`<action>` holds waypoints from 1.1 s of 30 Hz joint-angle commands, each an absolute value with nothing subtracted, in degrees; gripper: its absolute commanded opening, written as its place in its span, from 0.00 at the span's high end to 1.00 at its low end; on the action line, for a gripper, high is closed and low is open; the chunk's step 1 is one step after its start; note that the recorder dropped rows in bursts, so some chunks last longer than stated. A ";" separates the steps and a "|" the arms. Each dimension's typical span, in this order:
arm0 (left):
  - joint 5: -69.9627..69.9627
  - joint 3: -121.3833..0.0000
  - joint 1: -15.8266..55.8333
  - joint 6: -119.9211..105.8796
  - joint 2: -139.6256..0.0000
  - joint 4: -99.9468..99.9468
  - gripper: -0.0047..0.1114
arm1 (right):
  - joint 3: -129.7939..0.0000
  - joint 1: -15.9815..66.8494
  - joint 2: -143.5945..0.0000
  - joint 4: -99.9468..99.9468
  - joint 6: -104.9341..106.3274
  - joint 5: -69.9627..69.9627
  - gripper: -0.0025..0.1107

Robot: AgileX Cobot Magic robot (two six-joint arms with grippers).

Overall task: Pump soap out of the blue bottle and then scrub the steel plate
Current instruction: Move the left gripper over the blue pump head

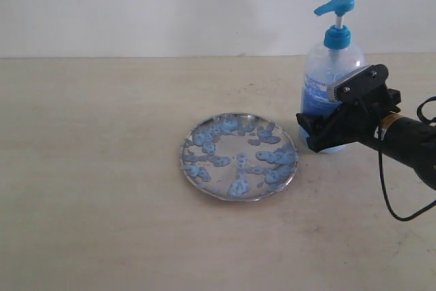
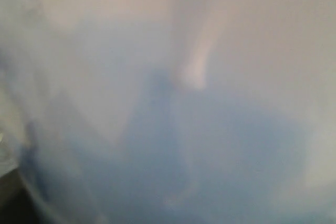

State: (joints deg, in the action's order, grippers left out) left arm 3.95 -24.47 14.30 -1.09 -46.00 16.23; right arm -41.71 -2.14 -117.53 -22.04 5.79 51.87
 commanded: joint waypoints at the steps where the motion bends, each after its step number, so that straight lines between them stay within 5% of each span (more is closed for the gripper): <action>1: 11.71 -35.83 25.01 -1.07 -64.15 3.31 0.92 | -41.90 -1.94 -117.28 -24.18 6.33 51.94 0.98; 11: 21.64 -53.54 37.94 4.80 -85.35 -14.78 0.92 | -41.92 0.67 -117.28 -23.94 12.15 50.34 0.98; 25: 30.06 -75.34 38.62 41.04 -101.83 -52.04 0.92 | -41.92 1.20 -117.28 -21.77 12.94 48.14 0.98; 33: 31.83 -81.56 38.62 46.50 -109.84 -55.47 0.92 | -41.92 1.20 -117.28 -21.77 12.94 48.38 0.98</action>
State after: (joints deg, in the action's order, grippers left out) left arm 30.51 -79.98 38.28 44.46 -108.11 -54.49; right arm -42.06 1.09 -117.30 -21.47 11.51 50.93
